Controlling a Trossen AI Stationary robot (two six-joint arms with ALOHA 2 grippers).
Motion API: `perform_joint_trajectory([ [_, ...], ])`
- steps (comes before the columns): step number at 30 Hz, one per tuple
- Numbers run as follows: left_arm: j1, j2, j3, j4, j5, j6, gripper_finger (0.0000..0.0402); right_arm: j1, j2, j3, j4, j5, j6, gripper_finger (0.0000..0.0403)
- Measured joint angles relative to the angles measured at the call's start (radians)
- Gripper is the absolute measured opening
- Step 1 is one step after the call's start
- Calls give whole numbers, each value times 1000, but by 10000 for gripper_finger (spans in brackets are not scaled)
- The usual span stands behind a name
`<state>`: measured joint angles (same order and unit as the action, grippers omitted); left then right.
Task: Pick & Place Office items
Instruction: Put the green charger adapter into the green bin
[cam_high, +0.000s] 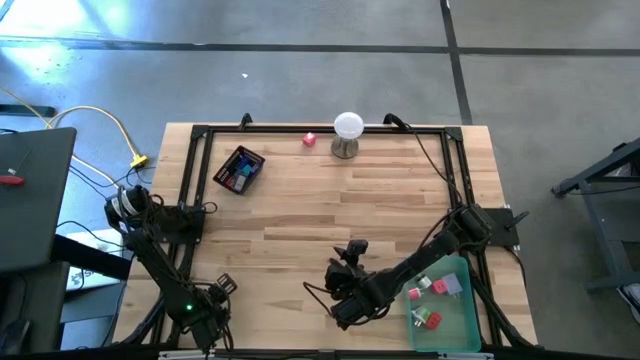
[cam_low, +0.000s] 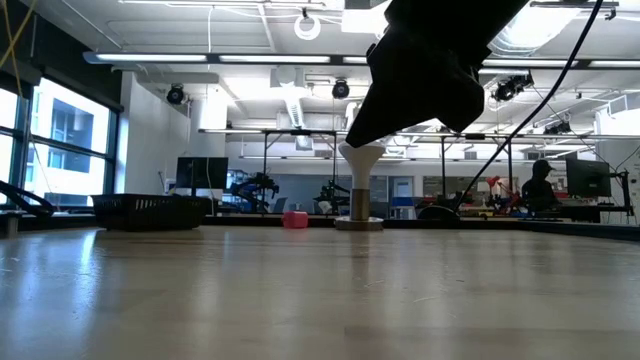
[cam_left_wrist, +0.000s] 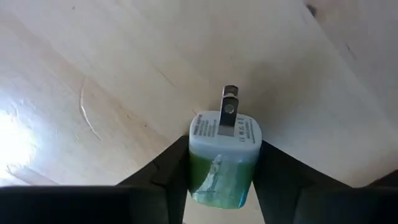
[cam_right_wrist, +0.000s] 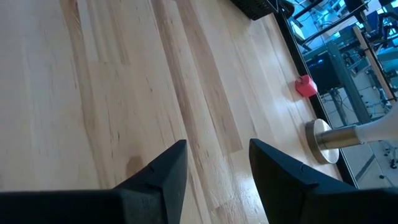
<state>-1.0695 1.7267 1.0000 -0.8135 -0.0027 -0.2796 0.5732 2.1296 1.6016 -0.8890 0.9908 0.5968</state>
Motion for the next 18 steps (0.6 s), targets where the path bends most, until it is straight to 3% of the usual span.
perform_joint_trajectory([
  [10, 9, 21, 1, -7, -102, -319, 131, 0, 0, 0, 21, -100, -52, 159],
  [16, 45, 47, 7, -19, -172, -378, 126, 14, -1, 0, 14, -35, -53, 151],
  [18, 62, 28, 14, -31, -286, -384, 126, 29, -11, 0, 9, -10, -50, 149],
])
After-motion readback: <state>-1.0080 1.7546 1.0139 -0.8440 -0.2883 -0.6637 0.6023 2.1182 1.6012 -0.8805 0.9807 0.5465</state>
